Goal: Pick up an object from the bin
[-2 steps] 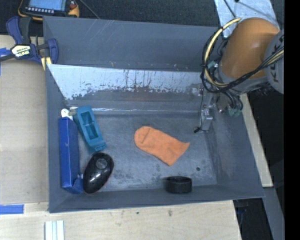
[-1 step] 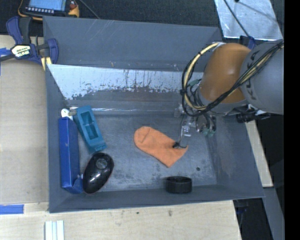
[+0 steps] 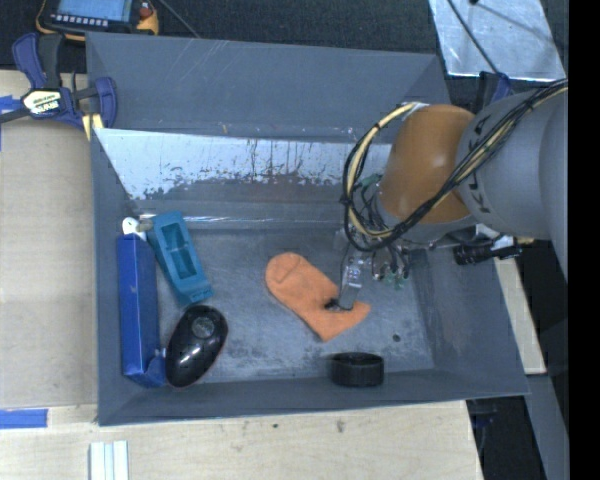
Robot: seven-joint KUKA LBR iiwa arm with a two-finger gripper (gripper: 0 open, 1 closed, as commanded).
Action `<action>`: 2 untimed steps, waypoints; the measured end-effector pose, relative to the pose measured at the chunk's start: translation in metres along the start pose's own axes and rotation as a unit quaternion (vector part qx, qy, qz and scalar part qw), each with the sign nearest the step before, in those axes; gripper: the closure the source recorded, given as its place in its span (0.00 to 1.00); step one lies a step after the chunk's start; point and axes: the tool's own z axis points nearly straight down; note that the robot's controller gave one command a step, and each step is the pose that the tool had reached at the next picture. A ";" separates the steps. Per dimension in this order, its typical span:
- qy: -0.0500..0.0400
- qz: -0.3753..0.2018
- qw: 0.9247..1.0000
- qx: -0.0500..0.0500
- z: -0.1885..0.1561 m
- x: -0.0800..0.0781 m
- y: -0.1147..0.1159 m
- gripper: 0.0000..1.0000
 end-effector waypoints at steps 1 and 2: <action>-0.002 0.019 1.000 0.000 -0.023 0.033 0.003 0.00; -0.004 0.087 0.996 -0.001 0.001 0.014 0.029 0.00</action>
Offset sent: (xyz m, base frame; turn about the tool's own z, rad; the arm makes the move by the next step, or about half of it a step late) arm 0.0033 0.0410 -0.0142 0.2074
